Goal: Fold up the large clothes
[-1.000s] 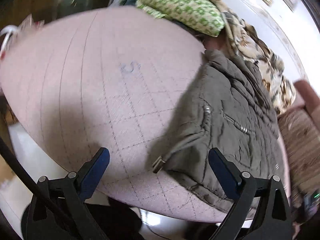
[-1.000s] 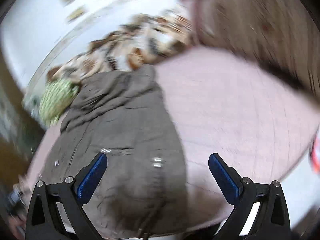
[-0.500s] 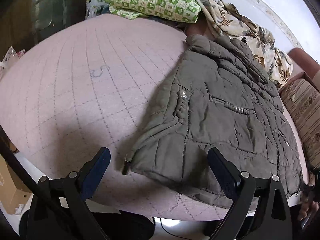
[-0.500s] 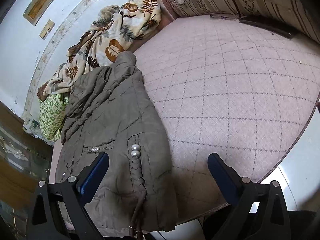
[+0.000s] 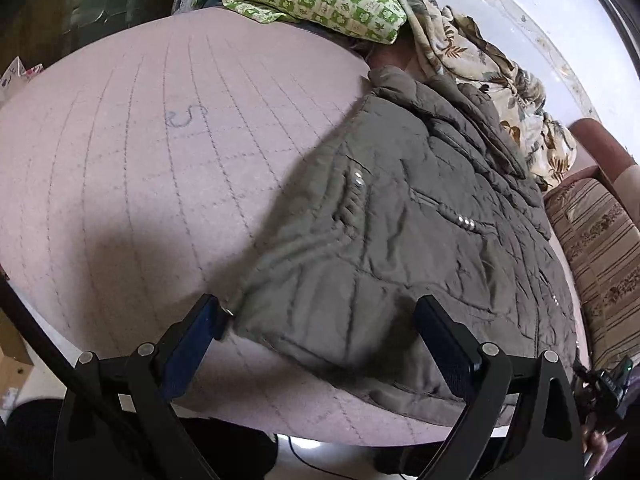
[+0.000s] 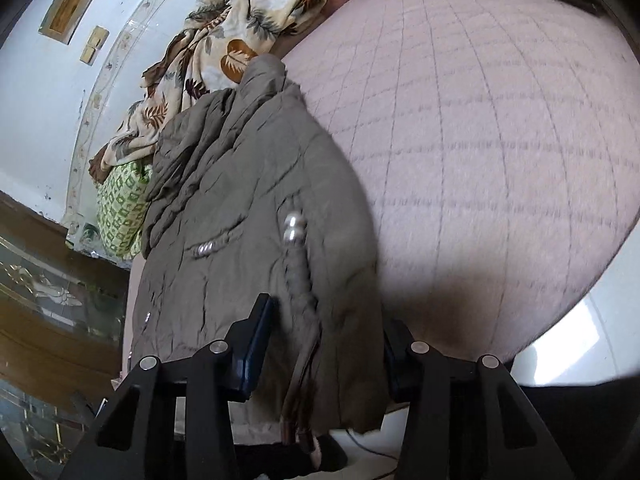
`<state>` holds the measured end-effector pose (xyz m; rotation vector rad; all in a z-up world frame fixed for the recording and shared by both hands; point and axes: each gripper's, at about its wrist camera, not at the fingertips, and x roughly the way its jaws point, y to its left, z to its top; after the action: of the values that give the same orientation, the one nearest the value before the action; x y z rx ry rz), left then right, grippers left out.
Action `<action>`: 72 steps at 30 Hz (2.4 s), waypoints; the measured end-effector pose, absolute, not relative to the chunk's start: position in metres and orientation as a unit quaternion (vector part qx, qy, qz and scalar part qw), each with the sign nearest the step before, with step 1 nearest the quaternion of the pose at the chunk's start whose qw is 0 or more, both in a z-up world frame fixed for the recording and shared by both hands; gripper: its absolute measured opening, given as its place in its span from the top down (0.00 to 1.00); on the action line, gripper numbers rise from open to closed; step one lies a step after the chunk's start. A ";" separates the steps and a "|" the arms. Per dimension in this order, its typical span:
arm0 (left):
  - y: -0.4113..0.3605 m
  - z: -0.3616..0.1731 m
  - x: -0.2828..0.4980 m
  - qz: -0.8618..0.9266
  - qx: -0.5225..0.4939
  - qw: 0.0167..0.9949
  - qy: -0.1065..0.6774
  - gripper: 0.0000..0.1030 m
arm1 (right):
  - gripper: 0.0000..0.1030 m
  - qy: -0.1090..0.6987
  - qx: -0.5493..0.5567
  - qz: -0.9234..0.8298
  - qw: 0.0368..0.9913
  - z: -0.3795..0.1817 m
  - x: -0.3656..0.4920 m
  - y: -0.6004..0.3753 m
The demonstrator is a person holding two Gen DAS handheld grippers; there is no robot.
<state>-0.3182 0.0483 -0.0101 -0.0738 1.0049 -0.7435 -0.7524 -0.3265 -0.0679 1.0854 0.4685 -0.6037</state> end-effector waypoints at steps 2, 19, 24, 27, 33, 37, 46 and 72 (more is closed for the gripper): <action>0.045 -0.010 -0.323 -0.345 -0.027 0.814 0.465 0.05 | 0.50 0.217 0.508 -0.275 0.787 -0.071 -0.751 -0.318; 0.027 -0.008 -0.338 -0.384 -0.018 0.813 0.438 0.15 | 0.50 0.208 0.515 -0.201 0.807 -0.076 -0.720 -0.291; 0.023 -0.008 -0.341 -0.378 -0.001 0.822 0.426 0.15 | 0.54 0.199 0.494 -0.236 0.813 -0.073 -0.715 -0.290; 0.021 -0.009 -0.343 -0.369 0.011 0.829 0.420 0.17 | 0.63 0.211 0.485 -0.246 0.812 -0.076 -0.711 -0.290; 0.007 -0.013 -0.355 -0.343 0.063 0.849 0.397 0.16 | 0.65 0.222 0.448 -0.258 0.827 -0.074 -0.702 -0.285; 0.003 -0.016 -0.357 -0.335 0.071 0.854 0.392 0.12 | 0.65 0.222 0.426 -0.269 0.835 -0.073 -0.702 -0.279; 0.000 -0.016 -0.356 -0.332 0.085 0.855 0.390 0.08 | 0.65 0.208 0.433 -0.266 0.836 -0.075 -0.706 -0.280; -0.009 -0.014 -0.368 -0.342 0.116 0.857 0.367 0.23 | 0.64 0.242 0.405 -0.275 0.838 -0.070 -0.694 -0.278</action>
<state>-0.3675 -0.0091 -0.0144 0.2446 0.7705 -0.7187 -0.6943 -0.2781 -0.0695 0.8576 0.5112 -0.5819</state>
